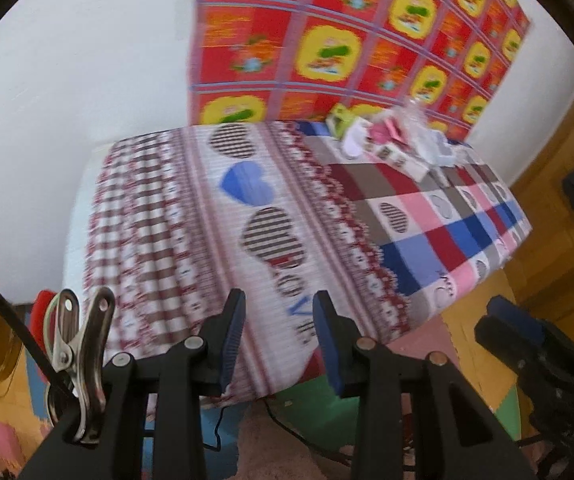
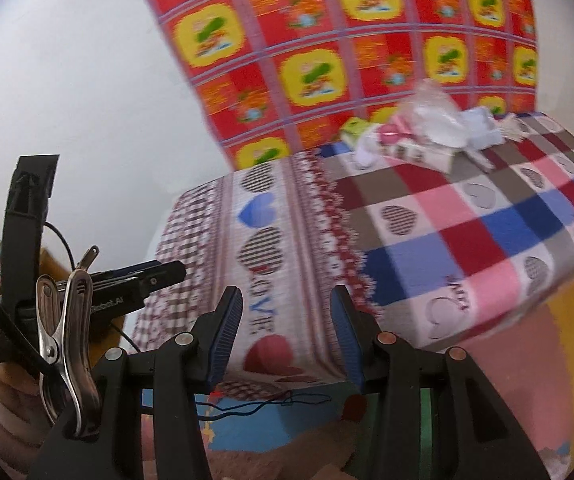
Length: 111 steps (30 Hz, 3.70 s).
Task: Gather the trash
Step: 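Move both grippers away from the bucket back toward the bed, then lower both grippers onto the plastic-wrapped white plate on the bed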
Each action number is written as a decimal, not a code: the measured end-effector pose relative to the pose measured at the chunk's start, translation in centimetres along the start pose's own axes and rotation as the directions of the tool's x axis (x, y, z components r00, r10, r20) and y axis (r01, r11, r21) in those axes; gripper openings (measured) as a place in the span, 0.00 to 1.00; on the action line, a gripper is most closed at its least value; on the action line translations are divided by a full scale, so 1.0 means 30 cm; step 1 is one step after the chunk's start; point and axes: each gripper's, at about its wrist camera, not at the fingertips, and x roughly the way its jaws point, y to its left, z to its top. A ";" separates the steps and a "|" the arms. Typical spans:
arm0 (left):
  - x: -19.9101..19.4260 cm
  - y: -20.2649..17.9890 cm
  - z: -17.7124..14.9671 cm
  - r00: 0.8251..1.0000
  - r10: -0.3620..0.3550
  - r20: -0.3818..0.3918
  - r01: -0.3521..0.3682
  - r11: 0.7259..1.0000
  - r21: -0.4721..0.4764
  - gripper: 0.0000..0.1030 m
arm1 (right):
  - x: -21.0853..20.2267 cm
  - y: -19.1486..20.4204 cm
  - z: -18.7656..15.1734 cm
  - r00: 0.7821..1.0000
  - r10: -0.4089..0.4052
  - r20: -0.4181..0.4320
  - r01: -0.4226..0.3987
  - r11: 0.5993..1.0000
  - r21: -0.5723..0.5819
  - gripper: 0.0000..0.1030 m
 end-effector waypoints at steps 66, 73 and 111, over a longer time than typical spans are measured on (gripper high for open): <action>0.656 -0.726 0.687 0.998 -0.045 -0.032 0.046 0.998 0.037 0.35 | 0.441 -0.967 0.668 0.986 0.057 -0.158 -0.034 0.989 0.146 0.45; 0.766 -0.755 0.752 0.999 0.010 -0.037 -0.011 1.000 -0.008 0.35 | 0.556 -1.026 0.727 0.976 0.112 -0.187 -0.088 0.988 0.130 0.45; 0.776 -0.822 0.700 0.998 -0.055 -0.044 0.052 0.997 -0.051 0.26 | 0.645 -0.962 0.715 0.940 0.241 -0.241 -0.237 0.970 0.045 0.43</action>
